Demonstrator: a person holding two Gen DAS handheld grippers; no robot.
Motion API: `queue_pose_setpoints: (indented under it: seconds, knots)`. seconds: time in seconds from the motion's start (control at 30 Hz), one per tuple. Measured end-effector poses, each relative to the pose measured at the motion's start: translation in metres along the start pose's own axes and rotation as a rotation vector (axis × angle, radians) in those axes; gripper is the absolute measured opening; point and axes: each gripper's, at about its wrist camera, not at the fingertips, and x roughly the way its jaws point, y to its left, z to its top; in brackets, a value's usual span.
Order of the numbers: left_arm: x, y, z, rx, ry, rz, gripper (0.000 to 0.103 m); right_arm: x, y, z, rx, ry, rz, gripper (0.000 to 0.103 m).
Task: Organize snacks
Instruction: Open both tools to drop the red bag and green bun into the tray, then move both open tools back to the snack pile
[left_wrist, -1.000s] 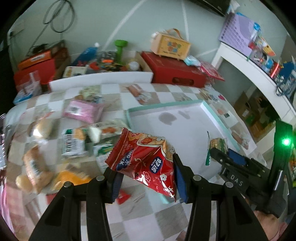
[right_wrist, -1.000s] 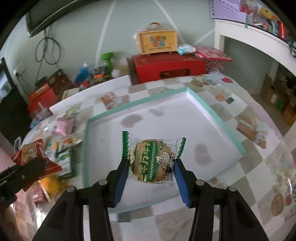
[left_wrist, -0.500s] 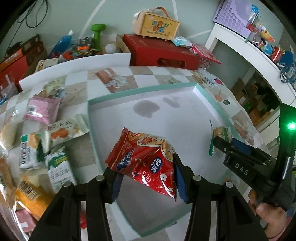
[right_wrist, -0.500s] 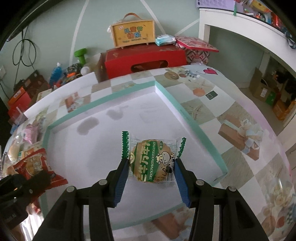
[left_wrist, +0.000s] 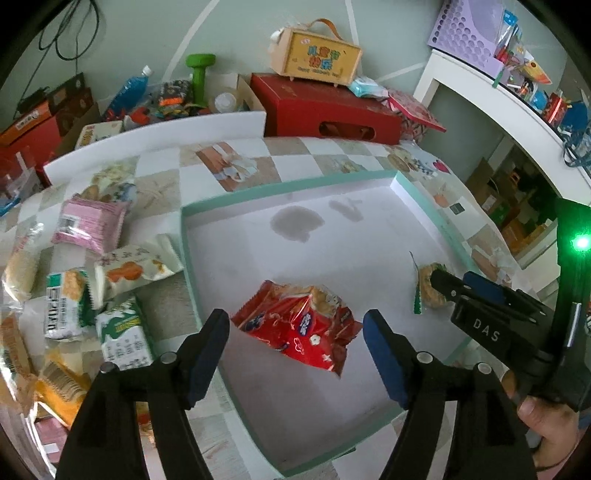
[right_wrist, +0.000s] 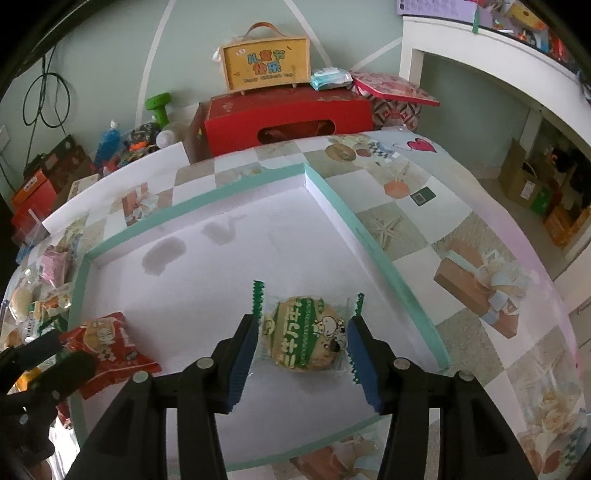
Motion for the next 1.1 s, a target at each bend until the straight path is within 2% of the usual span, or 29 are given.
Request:
queue_pose_setpoints:
  seconds: [0.07,0.13,0.17,0.2,0.27,0.53,0.57,0.6,0.93,1.1]
  knots:
    - [-0.007,0.002,0.001,0.004,-0.011,0.019,0.077,-0.005,0.003,0.001,-0.003,-0.007,0.007,0.055]
    - [-0.013,0.005,0.001,0.006,-0.028,0.05,0.077,-0.011,0.008,0.001,-0.008,-0.018,0.018,0.065]
    - [-0.016,0.008,0.001,0.004,-0.035,0.065,0.078,-0.013,0.009,0.001,-0.007,-0.022,0.022,0.077]
    - [-0.019,0.01,0.0,0.003,-0.042,0.083,0.082,-0.015,0.011,0.001,-0.006,-0.026,0.024,0.084]
    - [-0.025,0.017,-0.002,-0.002,-0.052,0.124,0.093,-0.02,0.016,0.0,-0.008,-0.034,0.03,0.085]
    - [-0.048,0.058,-0.008,-0.096,-0.072,0.174,0.093,-0.037,0.04,-0.003,-0.039,-0.039,0.07,0.092]
    - [-0.05,0.064,-0.009,-0.111,-0.07,0.181,0.093,-0.039,0.043,-0.004,-0.043,-0.04,0.074,0.1]
    - [-0.053,0.072,-0.01,-0.128,-0.071,0.19,0.093,-0.041,0.047,-0.004,-0.049,-0.044,0.079,0.103]
    - [-0.09,0.159,-0.032,-0.349,-0.079,0.27,0.093,-0.066,0.1,-0.006,-0.124,-0.07,0.144,0.103]
    - [-0.101,0.191,-0.047,-0.431,-0.066,0.279,0.093,-0.07,0.132,-0.011,-0.158,-0.057,0.184,0.103]
